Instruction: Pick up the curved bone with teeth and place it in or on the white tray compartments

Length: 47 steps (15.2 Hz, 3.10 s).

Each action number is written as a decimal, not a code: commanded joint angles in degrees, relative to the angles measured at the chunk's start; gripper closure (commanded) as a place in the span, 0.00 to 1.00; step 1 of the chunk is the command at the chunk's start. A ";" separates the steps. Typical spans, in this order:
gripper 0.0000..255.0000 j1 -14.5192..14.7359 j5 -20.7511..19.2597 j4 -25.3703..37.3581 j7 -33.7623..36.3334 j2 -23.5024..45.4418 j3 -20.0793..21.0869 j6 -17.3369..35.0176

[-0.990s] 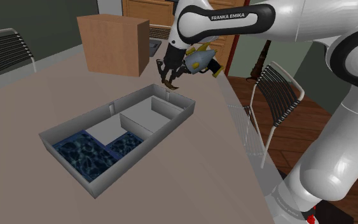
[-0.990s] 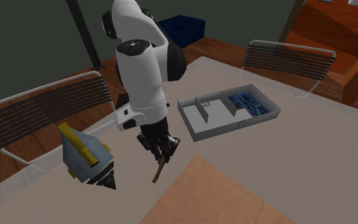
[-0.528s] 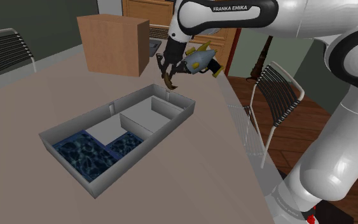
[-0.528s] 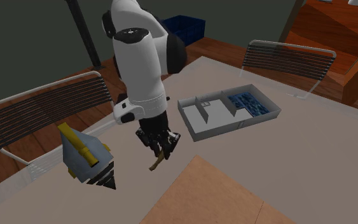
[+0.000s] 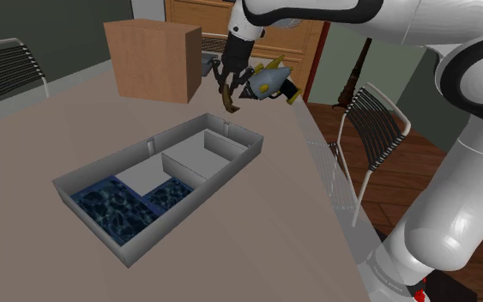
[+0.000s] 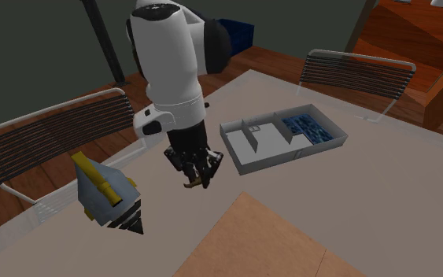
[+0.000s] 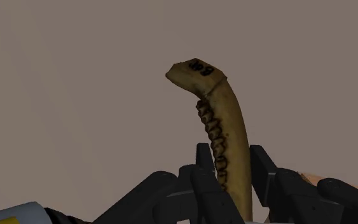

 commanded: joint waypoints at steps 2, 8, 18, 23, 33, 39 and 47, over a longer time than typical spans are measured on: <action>1.00 0.04 -0.13 3.12 0.16 0.48 0.02 -2.66; 1.00 0.24 -0.54 10.04 0.60 2.16 0.11 -7.92; 1.00 5.87 -1.65 2.30 11.33 -4.73 4.97 -6.58; 1.00 9.00 -2.54 0.48 17.85 -6.50 8.27 -6.42; 1.00 15.80 -6.14 2.65 32.17 -5.08 15.72 -7.79; 1.00 17.05 -6.64 -0.58 34.91 -5.24 16.96 -4.88; 1.00 16.80 -5.89 -8.55 34.77 -6.84 16.68 1.69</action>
